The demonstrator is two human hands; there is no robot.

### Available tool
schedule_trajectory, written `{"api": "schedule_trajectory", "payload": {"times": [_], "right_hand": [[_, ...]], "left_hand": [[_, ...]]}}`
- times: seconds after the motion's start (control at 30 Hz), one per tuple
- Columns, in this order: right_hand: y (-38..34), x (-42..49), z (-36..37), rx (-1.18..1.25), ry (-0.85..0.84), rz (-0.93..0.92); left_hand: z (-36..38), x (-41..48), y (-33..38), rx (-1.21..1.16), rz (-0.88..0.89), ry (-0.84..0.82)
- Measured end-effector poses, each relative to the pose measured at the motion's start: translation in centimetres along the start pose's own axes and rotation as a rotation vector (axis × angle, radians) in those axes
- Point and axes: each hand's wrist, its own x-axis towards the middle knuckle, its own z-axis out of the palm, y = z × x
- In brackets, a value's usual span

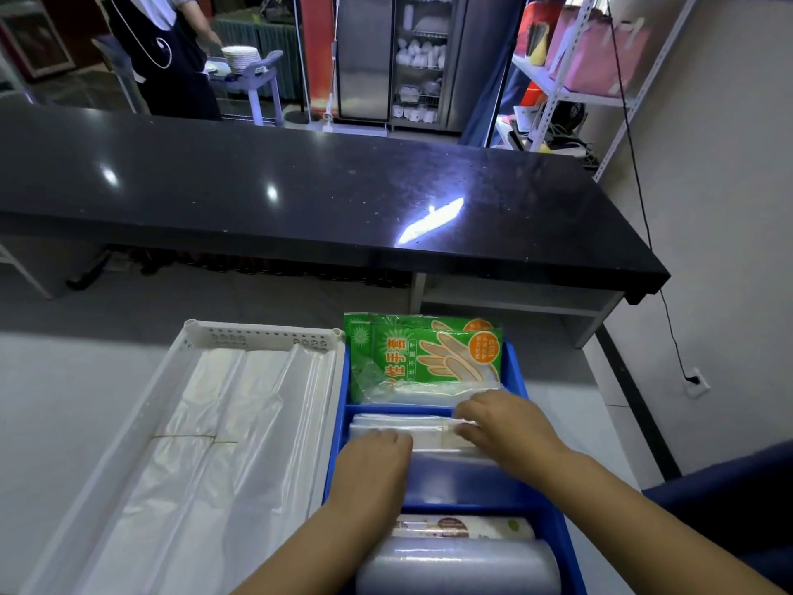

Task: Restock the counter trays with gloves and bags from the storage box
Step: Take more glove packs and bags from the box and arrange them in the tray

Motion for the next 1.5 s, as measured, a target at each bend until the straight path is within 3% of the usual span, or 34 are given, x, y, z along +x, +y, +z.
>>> {"api": "schedule_trajectory", "payload": {"times": [0.17,0.3,0.4,0.57,0.8,1.07,1.23,1.5], "right_hand": [[0.3,-1.0,0.8,-0.012,-0.071,0.003],[0.5,-1.2,1.3,0.06,-0.042,-0.013],[1.2,-1.5,1.7,0.037,0.032,-0.033],[1.5,-2.2,2.1,0.023,0.014,-0.037],[1.6,-1.8,1.1,0.091,0.075,-0.047],[-3.6,0.7,0.0,0.15,0.07,-0.336],[-9.7,1.3,0.6,0.143,0.037,-0.507],[-19.8,-1.3,0.9,0.117,0.019,-0.716]], "left_hand": [[0.5,1.2,-1.1,0.064,0.08,0.066],[1.6,1.8,-1.8,0.118,0.05,0.014],[0.8,1.7,-1.8,0.06,0.066,0.077],[-0.4,1.3,-2.1,0.224,0.162,0.039],[-1.9,-0.1,-1.4,0.224,0.094,0.13],[-3.2,-5.7,-2.5,0.077,-0.248,0.315],[-4.1,-13.1,-4.8,0.054,-0.546,0.327],[-5.0,-25.9,-8.9,-0.018,-0.843,0.45]]}}
